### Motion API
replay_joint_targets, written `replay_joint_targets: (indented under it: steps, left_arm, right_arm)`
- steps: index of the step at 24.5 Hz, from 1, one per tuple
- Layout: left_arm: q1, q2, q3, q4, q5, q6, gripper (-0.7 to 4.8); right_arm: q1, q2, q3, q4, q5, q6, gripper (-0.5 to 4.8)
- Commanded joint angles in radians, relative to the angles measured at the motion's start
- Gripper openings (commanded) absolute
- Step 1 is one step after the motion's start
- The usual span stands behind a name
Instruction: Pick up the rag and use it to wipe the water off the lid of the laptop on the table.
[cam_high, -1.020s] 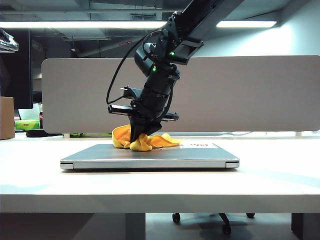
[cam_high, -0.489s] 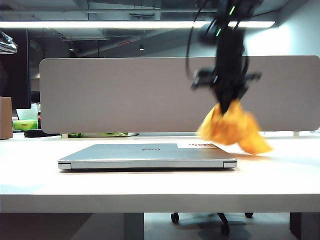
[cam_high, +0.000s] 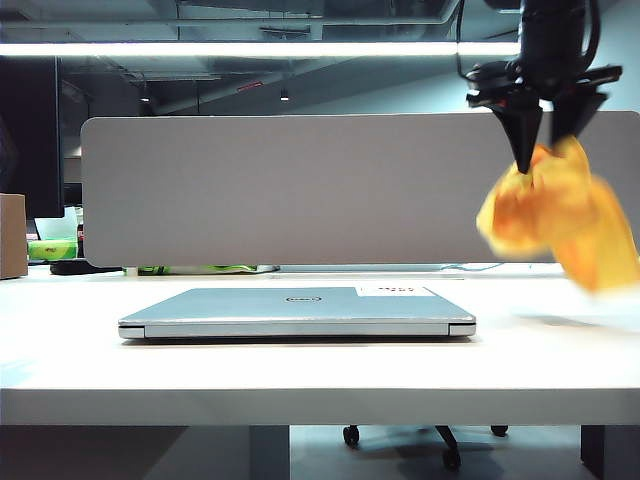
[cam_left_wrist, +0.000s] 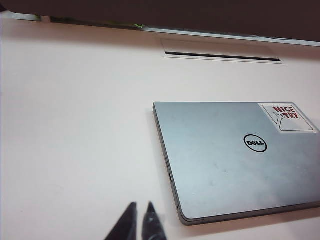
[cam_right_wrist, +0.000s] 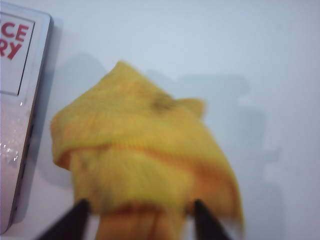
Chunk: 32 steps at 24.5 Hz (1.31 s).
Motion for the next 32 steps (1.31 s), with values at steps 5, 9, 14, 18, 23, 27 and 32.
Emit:
replay_joint_targets:
  steps: [5, 9, 14, 18, 23, 27, 32]
  left_arm:
    - [0.001, -0.006, 0.002, 0.021, -0.008, -0.018, 0.22]
    - [0.002, -0.035, -0.001, 0.046, -0.008, -0.042, 0.22]
    - [0.003, -0.158, -0.032, 0.060, -0.029, 0.003, 0.22]
    - [0.002, -0.314, -0.108, 0.058, -0.058, 0.007, 0.22]
    - [0.002, -0.455, -0.177, 0.042, -0.060, 0.007, 0.22]
    - [0.002, -0.566, -0.231, 0.018, -0.060, 0.008, 0.22]
    - [0.001, -0.595, -0.295, 0.014, -0.057, 0.070, 0.22]
  right_arm:
    - [-0.002, -0.241, -0.276, 0.108, -0.077, -0.029, -0.10]
    - [-0.002, -0.418, -0.484, 0.301, -0.085, -0.027, -0.09]
    - [-0.001, -0.687, -0.816, 0.571, -0.109, -0.004, -0.09]
    - [0.000, -0.898, -1.050, 0.772, -0.163, 0.038, -0.09]
    - [0.002, -1.050, -1.181, 0.875, -0.196, 0.128, -0.09]
    - [0.008, -1.169, -1.256, 0.914, -0.194, 0.134, -0.09]
    - [0.008, -1.338, -1.333, 0.976, -0.187, 0.134, -0.09]
